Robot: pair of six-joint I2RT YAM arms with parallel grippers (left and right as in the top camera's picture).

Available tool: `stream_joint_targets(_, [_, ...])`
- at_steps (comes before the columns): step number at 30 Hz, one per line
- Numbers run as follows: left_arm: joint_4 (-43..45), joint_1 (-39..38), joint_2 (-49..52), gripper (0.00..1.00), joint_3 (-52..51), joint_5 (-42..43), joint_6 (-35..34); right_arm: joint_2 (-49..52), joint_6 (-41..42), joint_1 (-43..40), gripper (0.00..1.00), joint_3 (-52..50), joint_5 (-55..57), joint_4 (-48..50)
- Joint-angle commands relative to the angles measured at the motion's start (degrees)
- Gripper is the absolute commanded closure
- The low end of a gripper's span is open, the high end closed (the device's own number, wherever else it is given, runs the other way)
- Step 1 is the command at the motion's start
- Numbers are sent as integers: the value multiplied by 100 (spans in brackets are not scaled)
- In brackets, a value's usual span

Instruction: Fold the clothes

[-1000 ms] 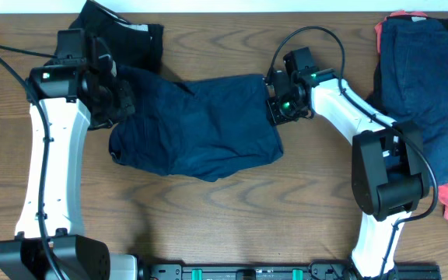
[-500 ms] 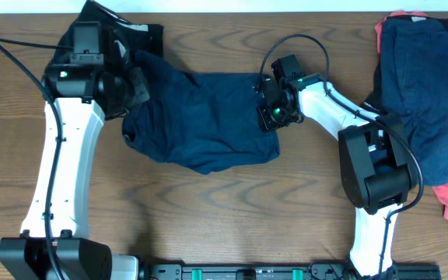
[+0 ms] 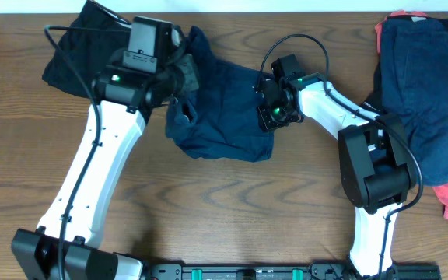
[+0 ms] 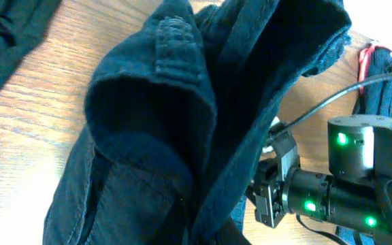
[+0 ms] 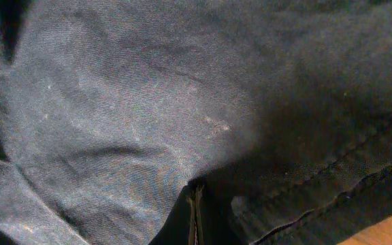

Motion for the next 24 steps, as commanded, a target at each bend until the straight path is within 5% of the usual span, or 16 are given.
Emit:
stream_joint_targets(1, [57, -90, 262, 94, 107, 35, -118, 345, -39, 22, 99, -66, 190, -52])
stream_joint_targets(8, [267, -334, 922, 94, 107, 98, -114, -81, 146, -184, 99, 192, -616, -201])
stream_joint_targets(24, [1191, -999, 1185, 94, 107, 247, -155, -1797, 282, -1036, 99, 439, -516, -905])
